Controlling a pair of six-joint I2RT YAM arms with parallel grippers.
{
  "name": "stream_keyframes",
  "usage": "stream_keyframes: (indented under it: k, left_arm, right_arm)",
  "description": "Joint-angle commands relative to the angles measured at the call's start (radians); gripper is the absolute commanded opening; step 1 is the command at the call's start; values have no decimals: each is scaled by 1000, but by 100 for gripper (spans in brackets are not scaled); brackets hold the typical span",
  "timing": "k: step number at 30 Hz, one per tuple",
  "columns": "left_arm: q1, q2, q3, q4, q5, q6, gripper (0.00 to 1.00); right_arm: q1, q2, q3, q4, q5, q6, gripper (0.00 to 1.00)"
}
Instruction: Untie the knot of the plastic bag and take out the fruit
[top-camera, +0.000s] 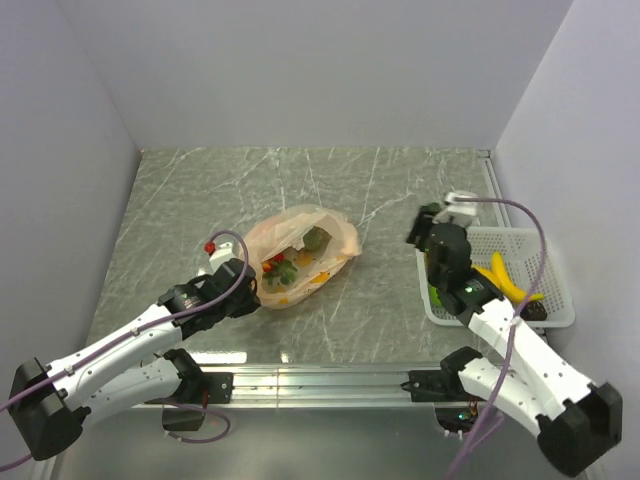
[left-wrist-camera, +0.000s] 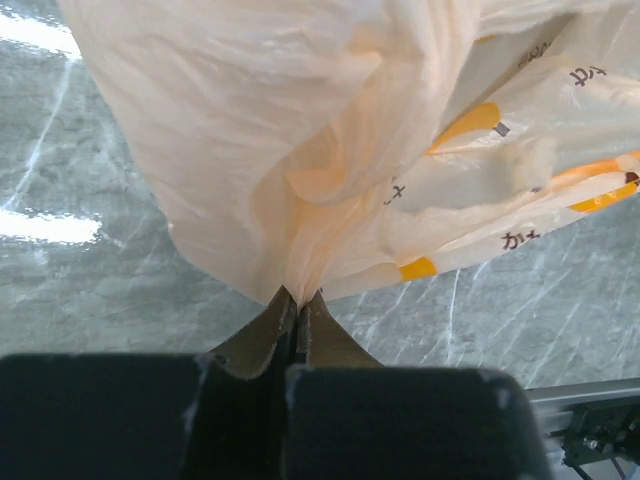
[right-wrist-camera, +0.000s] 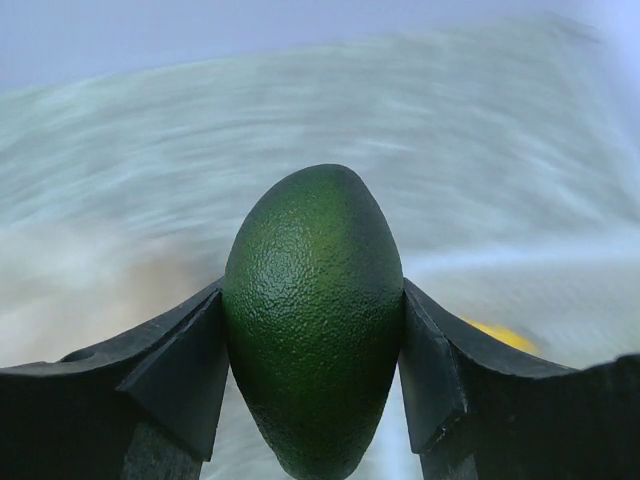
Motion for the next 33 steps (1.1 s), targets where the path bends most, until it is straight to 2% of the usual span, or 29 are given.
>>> stream_keyframes:
  k: [1, 2, 3, 5, 6, 9, 12, 14, 16, 20, 23, 25, 30, 33]
  left_arm:
    - [4, 1, 11, 42, 17, 27, 1]
    - [4, 0, 11, 42, 19, 29, 0]
    - [6, 0, 9, 44, 17, 30, 1]
    - [6, -6, 8, 48, 19, 32, 1]
    - [4, -8, 8, 50, 19, 32, 1]
    - [4, -8, 11, 51, 20, 33, 0]
    - [4, -8, 12, 51, 20, 37, 1]
    - [6, -8, 12, 51, 17, 35, 1]
    - [6, -9, 12, 48, 11, 33, 0]
    - [4, -8, 9, 48, 8, 24, 1]
    - [4, 0, 9, 50, 14, 24, 1]
    - [6, 4, 11, 48, 14, 21, 1]
    - [6, -3, 3, 47, 23, 18, 1]
    - [6, -18, -8, 48, 28, 12, 1]
  right_arm:
    - [-166, -71, -44, -243, 249, 198, 43]
    - [-247, -86, -61, -259, 261, 241, 49]
    - [-296, -116, -91, -271, 249, 266, 65]
    - [-381, -152, -115, -284, 220, 321, 75]
    - [-393, -181, -130, -285, 208, 335, 84]
    - [-396, -215, -135, -270, 198, 328, 92]
    - [-392, -209, -104, -287, 157, 286, 92]
    - [-372, -210, -92, -276, 68, 230, 91]
    - [-282, -245, -98, -201, -8, 168, 87]
    - [-55, -275, -90, -31, -328, -34, 75]
    - [114, -171, 9, -14, -473, -135, 72]
    - [229, -50, 100, -26, -499, -182, 71]
    - [352, 242, 279, -21, -729, -255, 64]
    - [377, 418, 362, -30, -769, -265, 59]
